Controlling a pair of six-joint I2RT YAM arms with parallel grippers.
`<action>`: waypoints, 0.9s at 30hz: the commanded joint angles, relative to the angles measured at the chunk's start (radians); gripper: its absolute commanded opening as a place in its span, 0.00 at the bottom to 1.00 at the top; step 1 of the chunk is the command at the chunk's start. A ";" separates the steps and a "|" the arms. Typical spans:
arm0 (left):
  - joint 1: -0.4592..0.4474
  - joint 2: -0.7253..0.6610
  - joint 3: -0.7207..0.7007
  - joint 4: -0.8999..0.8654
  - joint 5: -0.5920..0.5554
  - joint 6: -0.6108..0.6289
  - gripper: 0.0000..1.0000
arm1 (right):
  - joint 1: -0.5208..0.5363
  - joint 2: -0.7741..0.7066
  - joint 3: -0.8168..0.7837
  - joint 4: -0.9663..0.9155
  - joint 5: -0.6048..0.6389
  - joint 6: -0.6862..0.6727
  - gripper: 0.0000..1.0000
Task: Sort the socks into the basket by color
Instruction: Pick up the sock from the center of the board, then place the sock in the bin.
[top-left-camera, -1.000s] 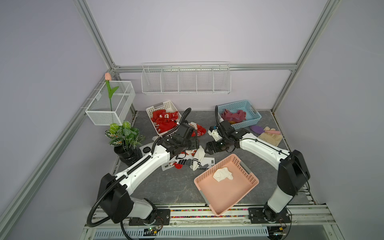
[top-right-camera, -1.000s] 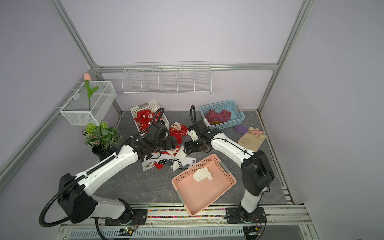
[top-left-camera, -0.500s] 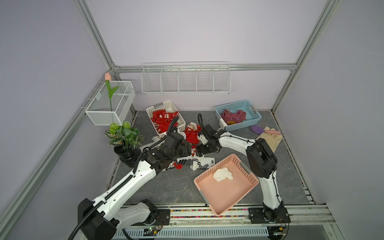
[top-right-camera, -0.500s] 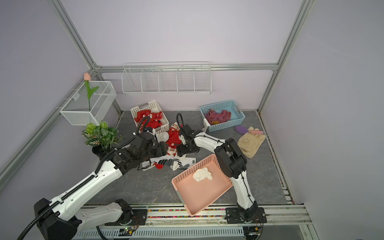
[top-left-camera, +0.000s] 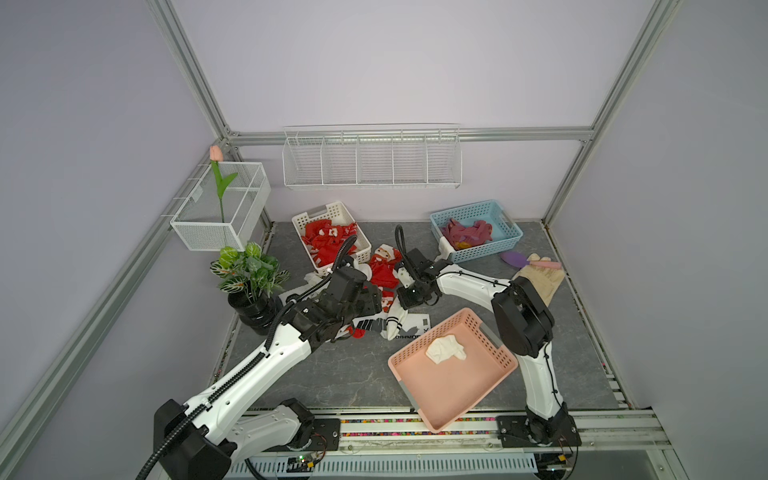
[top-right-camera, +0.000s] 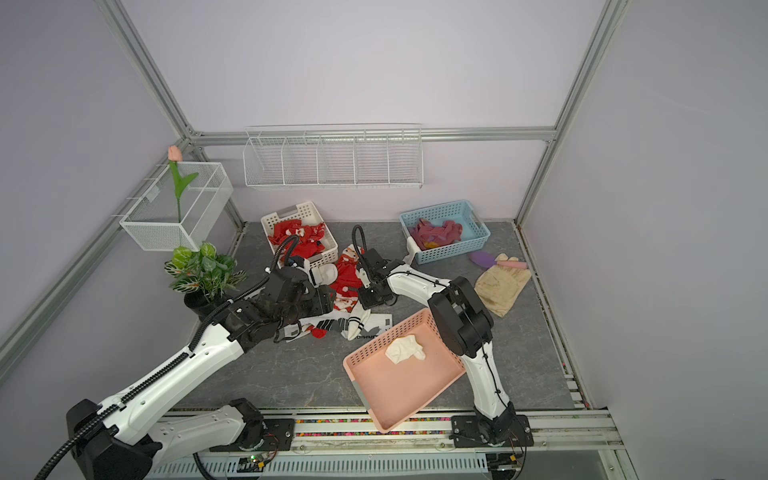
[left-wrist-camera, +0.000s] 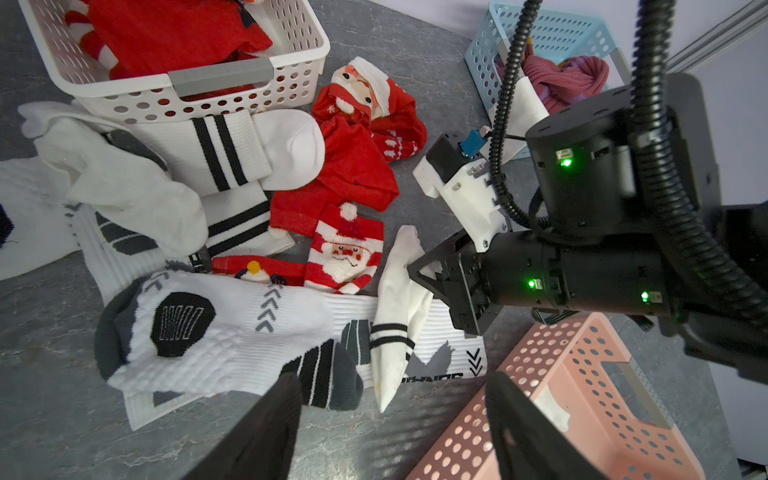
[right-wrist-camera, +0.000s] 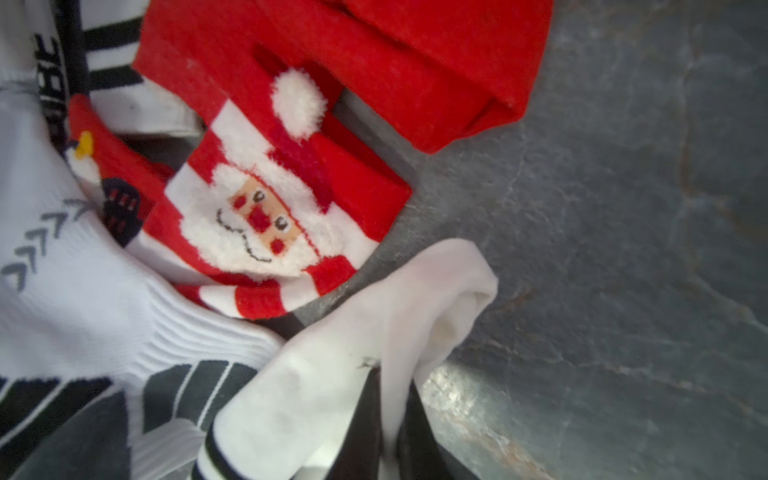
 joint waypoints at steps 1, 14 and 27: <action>-0.004 0.005 -0.002 0.005 -0.016 -0.019 0.66 | -0.004 -0.102 0.028 0.000 -0.022 -0.009 0.07; -0.004 0.052 -0.002 0.042 -0.009 -0.009 0.69 | -0.005 -0.419 -0.009 -0.097 -0.143 -0.056 0.07; -0.004 0.102 0.012 0.077 0.007 0.002 0.69 | 0.000 -0.829 -0.419 -0.231 -0.199 -0.090 0.07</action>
